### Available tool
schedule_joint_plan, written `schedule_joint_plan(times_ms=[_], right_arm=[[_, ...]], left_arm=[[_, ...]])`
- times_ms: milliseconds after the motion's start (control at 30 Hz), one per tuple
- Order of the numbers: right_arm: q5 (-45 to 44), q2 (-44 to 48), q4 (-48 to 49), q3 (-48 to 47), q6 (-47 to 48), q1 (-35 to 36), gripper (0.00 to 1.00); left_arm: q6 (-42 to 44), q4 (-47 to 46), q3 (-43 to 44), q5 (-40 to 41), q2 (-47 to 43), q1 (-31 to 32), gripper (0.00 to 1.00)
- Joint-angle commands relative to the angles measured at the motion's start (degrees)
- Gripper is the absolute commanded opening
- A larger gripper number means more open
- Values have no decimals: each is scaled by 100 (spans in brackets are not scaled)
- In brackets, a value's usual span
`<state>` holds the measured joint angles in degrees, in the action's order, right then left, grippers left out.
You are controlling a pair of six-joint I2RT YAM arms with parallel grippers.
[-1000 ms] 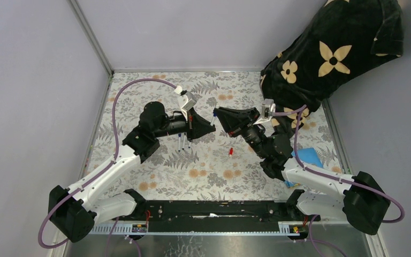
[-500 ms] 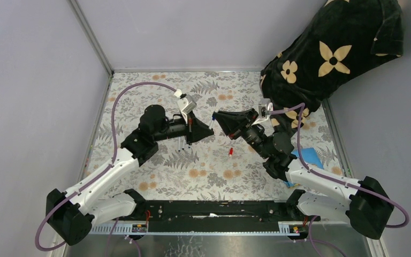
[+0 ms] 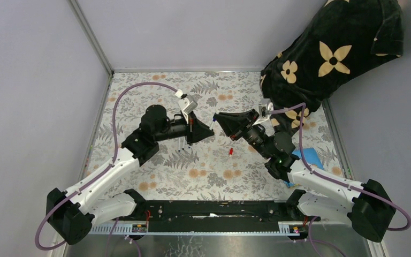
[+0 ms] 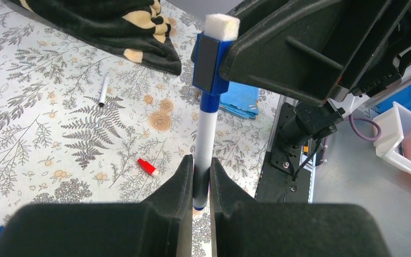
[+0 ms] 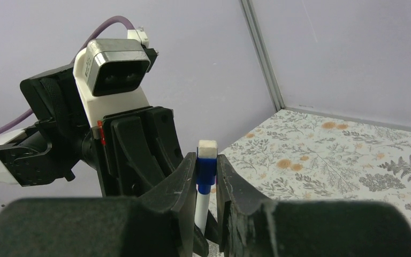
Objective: Insert the pens into the pen caps
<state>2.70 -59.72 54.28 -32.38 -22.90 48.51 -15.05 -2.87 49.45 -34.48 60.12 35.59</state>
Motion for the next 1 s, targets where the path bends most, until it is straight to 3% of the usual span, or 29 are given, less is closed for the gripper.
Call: schedule_joint_plan(times_ms=[0, 667, 867, 967], right_arm=[[1256, -195, -1310, 552, 25, 176, 0], [1578, -1016, -782, 1258, -328, 560, 0], [656, -291, -1229, 1050, -230, 554, 0], [43, 135, -1255, 817, -72, 554, 19]], left_arm=[[-220, -1706, 633, 828, 0, -125, 0], [-254, -2046, 768, 947, 170, -128, 0], [-79, -1798, 721, 850, 85, -127, 0], [-6, -1578, 646, 762, 27, -123, 0]])
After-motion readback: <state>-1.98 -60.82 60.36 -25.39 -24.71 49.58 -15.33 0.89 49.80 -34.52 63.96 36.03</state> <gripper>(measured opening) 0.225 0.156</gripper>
